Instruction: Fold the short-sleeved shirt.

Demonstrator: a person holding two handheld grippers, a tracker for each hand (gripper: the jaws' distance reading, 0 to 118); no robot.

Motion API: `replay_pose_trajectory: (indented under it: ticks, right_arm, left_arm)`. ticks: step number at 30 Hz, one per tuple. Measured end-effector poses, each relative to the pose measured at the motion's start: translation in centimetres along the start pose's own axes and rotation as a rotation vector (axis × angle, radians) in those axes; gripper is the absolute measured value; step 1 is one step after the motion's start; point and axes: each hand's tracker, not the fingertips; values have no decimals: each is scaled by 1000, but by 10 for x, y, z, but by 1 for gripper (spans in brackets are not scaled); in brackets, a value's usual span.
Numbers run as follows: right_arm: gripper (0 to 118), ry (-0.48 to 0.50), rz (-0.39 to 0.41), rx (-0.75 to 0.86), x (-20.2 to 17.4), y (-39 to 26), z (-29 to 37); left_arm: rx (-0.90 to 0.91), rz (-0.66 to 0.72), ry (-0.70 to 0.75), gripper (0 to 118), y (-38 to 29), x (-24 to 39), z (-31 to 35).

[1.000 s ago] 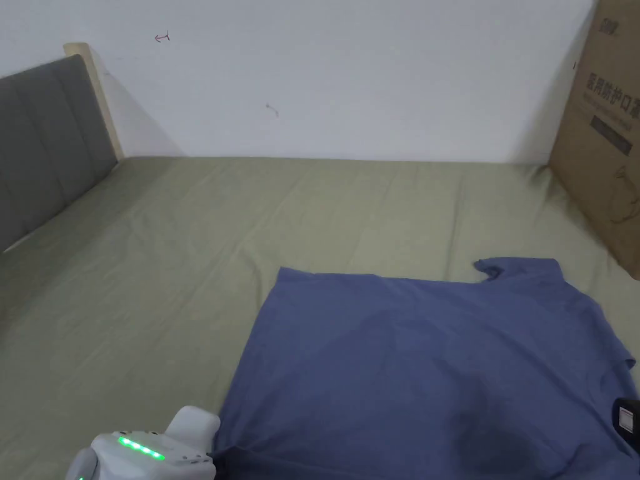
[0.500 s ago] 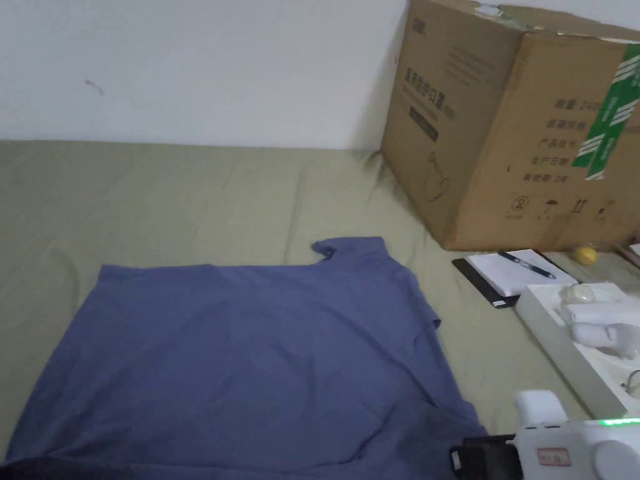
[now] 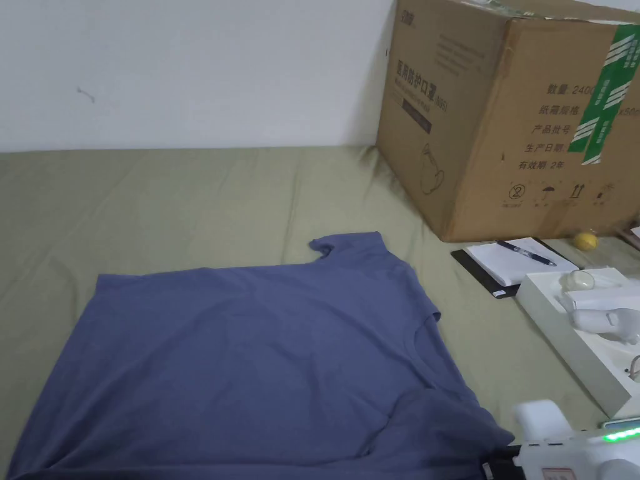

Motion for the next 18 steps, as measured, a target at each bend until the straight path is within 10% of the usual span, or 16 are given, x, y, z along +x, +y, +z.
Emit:
replay_pose_trajectory:
  ticks: [18]
  right_arm:
    - [8,22,-68,60,-12,63,47]
  left_arm:
    - [-33,-70,0,3,60,-2,-12]
